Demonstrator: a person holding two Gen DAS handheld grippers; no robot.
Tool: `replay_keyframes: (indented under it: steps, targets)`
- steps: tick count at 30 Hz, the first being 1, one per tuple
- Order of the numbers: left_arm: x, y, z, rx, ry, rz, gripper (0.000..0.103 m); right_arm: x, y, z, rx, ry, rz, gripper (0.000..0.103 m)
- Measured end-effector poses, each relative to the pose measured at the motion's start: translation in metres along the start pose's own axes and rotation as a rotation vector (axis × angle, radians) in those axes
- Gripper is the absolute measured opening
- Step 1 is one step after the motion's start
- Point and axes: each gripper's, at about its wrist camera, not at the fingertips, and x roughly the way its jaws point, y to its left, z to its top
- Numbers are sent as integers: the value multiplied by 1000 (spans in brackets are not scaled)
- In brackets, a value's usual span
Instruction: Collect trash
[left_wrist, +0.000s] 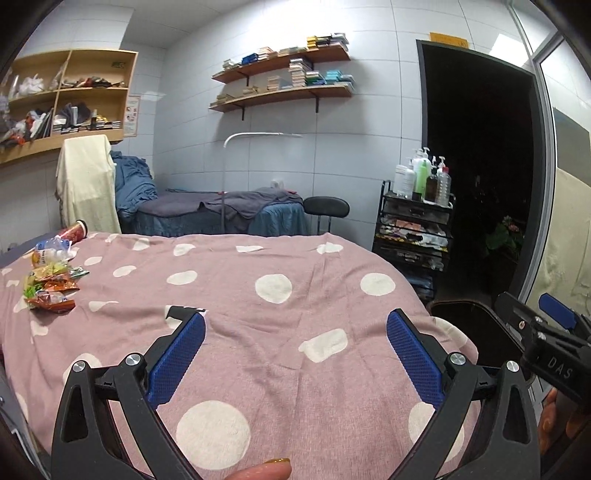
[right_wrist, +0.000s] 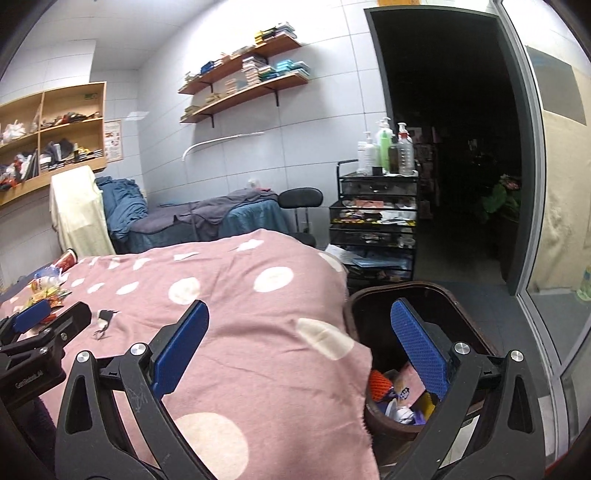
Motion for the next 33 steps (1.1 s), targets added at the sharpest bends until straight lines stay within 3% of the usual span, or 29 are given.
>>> replay_keyframes:
  steps: [9, 33]
  targets:
    - [-15, 5, -5, -15, -38, 48, 98, -17, 20, -6, -45, -39, 40, 97]
    - [-21, 9, -4, -34, -58, 55, 98, -20, 17, -3, -40, -33, 46, 97]
